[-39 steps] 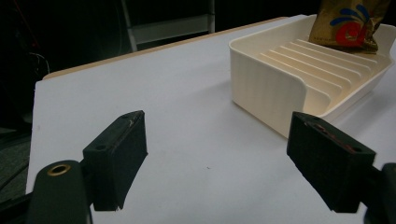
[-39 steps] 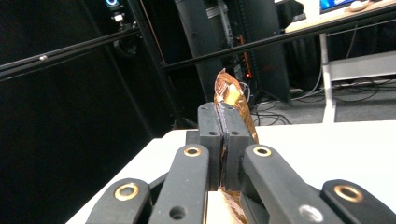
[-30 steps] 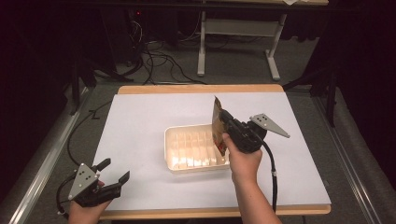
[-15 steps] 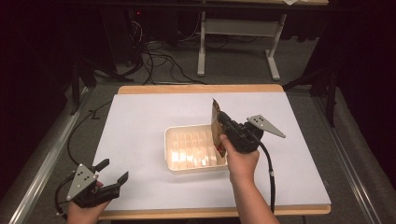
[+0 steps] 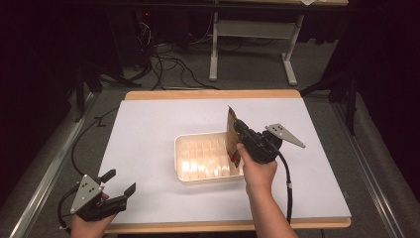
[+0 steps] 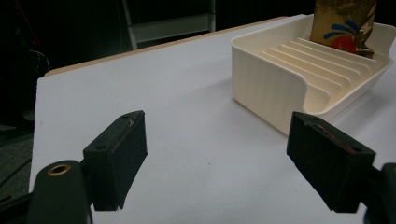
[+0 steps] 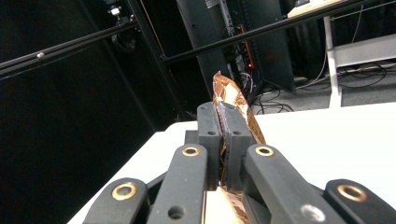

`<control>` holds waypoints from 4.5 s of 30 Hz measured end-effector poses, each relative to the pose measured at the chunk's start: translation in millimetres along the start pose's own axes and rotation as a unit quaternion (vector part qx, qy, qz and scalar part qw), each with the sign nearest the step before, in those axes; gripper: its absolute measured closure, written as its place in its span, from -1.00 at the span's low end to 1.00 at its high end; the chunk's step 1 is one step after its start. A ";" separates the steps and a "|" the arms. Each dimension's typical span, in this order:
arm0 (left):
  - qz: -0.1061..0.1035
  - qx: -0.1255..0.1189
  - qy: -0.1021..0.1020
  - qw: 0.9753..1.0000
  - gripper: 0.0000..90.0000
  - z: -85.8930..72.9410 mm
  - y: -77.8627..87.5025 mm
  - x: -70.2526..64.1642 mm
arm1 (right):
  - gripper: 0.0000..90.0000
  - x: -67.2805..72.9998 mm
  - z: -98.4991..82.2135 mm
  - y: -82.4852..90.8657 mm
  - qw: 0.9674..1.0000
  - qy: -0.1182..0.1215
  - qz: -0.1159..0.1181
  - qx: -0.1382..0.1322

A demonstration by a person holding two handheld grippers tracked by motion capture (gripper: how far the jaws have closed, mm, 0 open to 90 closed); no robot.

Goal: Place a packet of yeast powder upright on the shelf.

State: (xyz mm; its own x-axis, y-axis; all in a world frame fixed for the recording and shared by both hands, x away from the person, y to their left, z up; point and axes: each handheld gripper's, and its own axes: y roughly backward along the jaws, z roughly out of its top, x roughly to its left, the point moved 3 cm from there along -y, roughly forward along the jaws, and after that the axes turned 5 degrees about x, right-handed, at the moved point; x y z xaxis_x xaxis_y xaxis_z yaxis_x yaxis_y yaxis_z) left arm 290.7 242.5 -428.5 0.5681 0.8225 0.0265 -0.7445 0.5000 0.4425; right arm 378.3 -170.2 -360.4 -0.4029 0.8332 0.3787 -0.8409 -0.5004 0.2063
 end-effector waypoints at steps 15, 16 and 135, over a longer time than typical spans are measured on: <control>-0.002 -0.001 0.002 1.000 -0.54 -0.2 0.9 0.9 | 1.00 23.0 1.0 -9.1 0.999 -0.030 0.026 0.000; -0.002 -0.001 0.002 1.000 -0.54 -0.2 0.9 0.9 | 1.00 21.4 -0.5 -9.3 0.999 -0.033 0.023 0.002; -0.005 0.007 0.002 1.000 -0.52 -2.4 -1.0 1.1 | 1.00 0.9 -24.0 -21.8 0.993 0.108 -0.051 -0.015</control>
State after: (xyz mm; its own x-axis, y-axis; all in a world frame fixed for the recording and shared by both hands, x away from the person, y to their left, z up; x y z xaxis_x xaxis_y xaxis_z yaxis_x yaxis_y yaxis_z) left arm 291.3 243.6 -431.1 0.5743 0.8185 0.0176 -0.7334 0.5048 0.4553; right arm 387.6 -152.9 -386.2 -0.3795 0.9122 0.1548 -0.8909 -0.4054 0.2048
